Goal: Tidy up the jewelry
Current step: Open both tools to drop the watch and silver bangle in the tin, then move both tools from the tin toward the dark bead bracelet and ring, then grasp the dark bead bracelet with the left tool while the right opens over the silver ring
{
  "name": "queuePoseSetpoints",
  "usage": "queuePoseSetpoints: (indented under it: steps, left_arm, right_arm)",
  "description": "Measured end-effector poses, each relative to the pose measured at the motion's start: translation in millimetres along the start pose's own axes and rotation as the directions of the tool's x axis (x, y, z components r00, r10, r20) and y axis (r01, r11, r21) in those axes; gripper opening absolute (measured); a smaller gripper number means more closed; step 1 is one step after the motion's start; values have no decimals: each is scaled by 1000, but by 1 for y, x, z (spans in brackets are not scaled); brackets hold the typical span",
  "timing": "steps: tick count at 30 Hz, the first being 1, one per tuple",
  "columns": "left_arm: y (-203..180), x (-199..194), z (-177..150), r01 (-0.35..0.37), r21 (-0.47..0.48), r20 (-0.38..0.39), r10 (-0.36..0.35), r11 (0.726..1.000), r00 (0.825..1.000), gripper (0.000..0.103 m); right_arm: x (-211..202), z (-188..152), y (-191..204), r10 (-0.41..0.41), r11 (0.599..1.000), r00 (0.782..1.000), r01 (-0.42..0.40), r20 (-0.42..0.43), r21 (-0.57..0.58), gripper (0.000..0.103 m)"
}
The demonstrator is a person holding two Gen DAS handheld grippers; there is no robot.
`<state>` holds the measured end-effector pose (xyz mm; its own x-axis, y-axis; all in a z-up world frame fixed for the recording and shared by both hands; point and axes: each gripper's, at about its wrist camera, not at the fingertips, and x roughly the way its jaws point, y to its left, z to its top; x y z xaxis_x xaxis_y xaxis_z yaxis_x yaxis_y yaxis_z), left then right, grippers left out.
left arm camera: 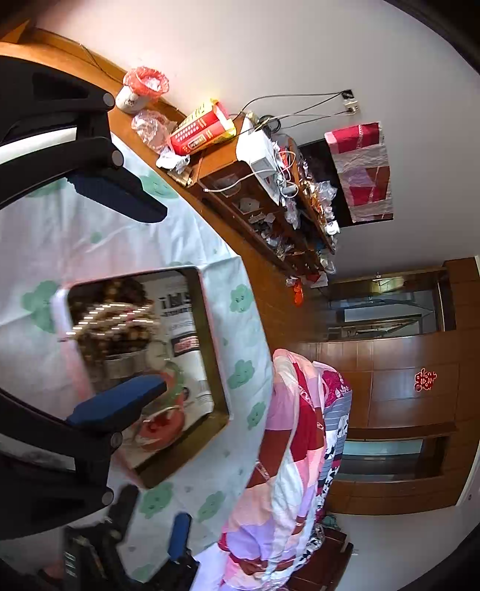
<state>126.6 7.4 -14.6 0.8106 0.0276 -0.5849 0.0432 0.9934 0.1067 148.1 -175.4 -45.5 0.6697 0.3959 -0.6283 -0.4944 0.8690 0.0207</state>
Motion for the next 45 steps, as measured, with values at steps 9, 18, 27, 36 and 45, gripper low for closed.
queuePoseSetpoints:
  steps: [9,18,27,36,45]
  left_arm:
    - [-23,-18,-57,-6,60,-71,10,998,997,85]
    - [-29,-7,-73,10,34,-147,-5,999,989,85]
    - [-48,-11,-73,119,21,-168,-114,993,979,85]
    - [-87,-3,-71,217,89,-225,-193,972,955,64]
    - [-101,11,-76,265,108,-292,-225,958,930,42]
  right_arm:
    - [-14,-48,-3,-40,998,992,45,-120,42,80]
    - [-12,-59,17,-1,1000,986,0,-167,-7,66]
    - [-7,-66,25,47,999,977,-51,-206,-13,32]
    - [-24,-65,-1,-9,996,989,22,-146,85,57]
    - [-22,-64,-11,-22,990,992,38,-124,132,72]
